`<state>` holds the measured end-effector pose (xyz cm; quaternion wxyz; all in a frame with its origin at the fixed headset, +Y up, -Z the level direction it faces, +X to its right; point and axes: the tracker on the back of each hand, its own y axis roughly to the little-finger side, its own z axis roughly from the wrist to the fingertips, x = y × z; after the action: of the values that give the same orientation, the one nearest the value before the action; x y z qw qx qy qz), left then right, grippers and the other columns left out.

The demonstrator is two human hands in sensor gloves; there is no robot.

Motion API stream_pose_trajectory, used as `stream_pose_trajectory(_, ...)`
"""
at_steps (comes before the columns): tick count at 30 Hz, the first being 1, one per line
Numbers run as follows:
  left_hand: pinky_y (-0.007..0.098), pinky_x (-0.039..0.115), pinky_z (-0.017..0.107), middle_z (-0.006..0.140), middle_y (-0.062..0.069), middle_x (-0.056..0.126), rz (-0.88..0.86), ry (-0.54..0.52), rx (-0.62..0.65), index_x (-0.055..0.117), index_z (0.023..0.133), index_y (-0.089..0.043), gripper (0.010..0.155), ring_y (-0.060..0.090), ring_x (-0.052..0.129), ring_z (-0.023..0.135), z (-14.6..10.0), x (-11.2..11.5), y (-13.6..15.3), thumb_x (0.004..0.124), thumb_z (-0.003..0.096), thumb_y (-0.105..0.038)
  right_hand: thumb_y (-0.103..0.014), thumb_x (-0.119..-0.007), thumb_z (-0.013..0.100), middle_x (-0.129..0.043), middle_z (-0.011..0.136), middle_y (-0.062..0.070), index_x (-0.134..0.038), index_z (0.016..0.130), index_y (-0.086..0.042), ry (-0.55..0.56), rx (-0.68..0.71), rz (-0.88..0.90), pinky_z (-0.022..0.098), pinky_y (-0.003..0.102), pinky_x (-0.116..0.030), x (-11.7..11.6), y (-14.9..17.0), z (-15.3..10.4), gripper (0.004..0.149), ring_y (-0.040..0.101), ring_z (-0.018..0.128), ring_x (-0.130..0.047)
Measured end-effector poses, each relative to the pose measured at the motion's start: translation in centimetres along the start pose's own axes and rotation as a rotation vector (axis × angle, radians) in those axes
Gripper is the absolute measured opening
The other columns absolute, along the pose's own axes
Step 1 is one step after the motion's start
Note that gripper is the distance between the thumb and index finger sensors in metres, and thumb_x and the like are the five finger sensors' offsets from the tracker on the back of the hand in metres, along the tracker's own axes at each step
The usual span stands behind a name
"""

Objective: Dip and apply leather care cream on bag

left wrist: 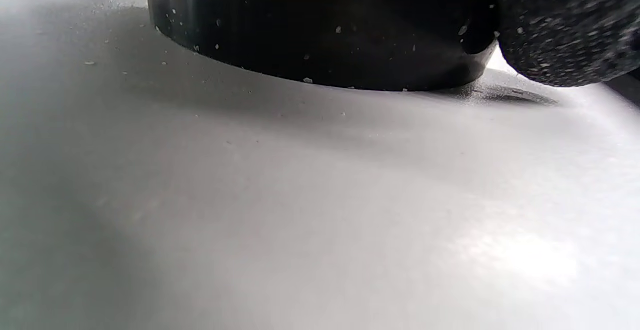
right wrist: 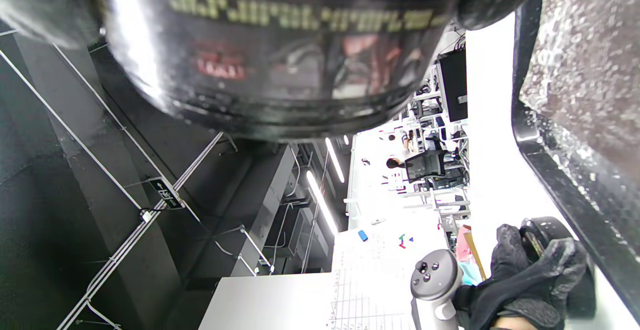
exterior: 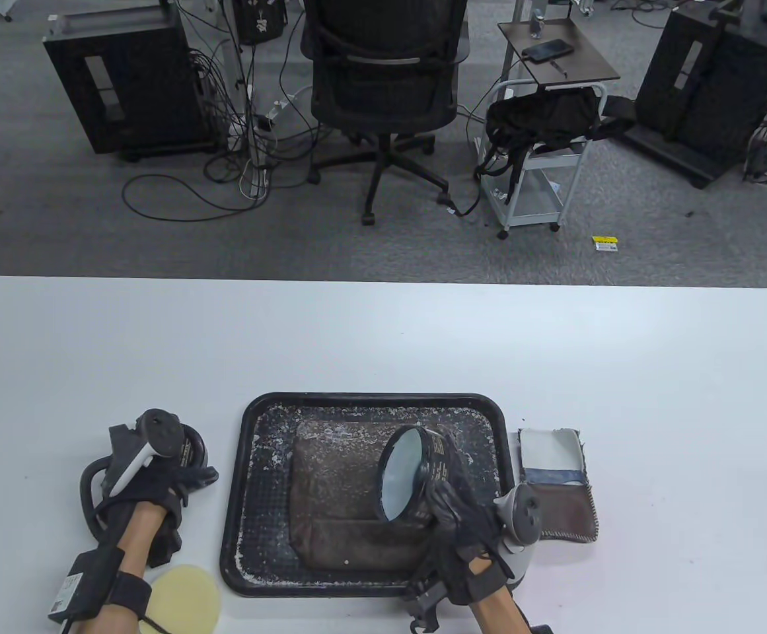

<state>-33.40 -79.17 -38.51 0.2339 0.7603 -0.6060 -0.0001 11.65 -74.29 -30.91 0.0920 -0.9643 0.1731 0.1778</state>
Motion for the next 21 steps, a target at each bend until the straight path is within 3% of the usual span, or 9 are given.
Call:
stream_pose_trajectory(6, 0.069, 0.033, 0.075, 0.114, 0.002, 0.010, 0.004, 0.008, 0.000, 0.021, 0.107, -0.033, 0.106, 0.039, 0.010, 0.107, -0.2, 0.1, 0.0, 0.082, 0.0302, -0.072, -0.071, -0.061, 0.052, -0.010, 0.111, 0.028, -0.005, 0.111, -0.014, -0.013, -0.012, 0.092, 0.065, 0.071, -0.057, 0.2, 0.5, 0.1, 0.100, 0.065, 0.096, -0.032)
stream_pose_trajectory(13, 0.068, 0.030, 0.075, 0.113, 0.002, 0.007, -0.003, -0.023, 0.024, 0.021, 0.107, -0.031, 0.105, 0.038, 0.006, 0.107, -1.0, -0.9, -0.3, 0.082, 0.0308, -0.071, -0.068, -0.050, 0.054, -0.008, 0.109, 0.030, -0.001, 0.110, -0.012, -0.007, -0.042, 0.182, 0.067, 0.071, -0.054, 0.5, 1.0, 0.0, 0.093, 0.064, 0.096, -0.029)
stream_pose_trajectory(18, 0.068, 0.030, 0.075, 0.113, 0.002, 0.007, 0.013, -0.078, 0.072, 0.023, 0.107, -0.030, 0.103, 0.038, 0.005, 0.106, -2.9, -2.5, -1.1, 0.081, 0.0325, -0.070, -0.062, -0.043, 0.055, -0.011, 0.108, 0.033, 0.000, 0.108, -0.006, 0.023, -0.067, 0.222, 0.066, 0.071, -0.055, 0.8, 1.3, -0.1, 0.088, 0.065, 0.095, -0.033)
stream_pose_trajectory(21, 0.067, 0.034, 0.076, 0.114, 0.003, 0.015, 0.039, -0.119, 0.115, 0.029, 0.108, -0.028, 0.099, 0.038, 0.015, 0.108, -5.1, -4.2, -2.0, 0.082, 0.0337, -0.067, -0.057, -0.042, 0.055, -0.020, 0.110, 0.032, -0.002, 0.108, -0.005, 0.058, -0.077, 0.218, 0.065, 0.069, -0.060, 1.1, 1.3, -0.2, 0.085, 0.063, 0.095, -0.042)
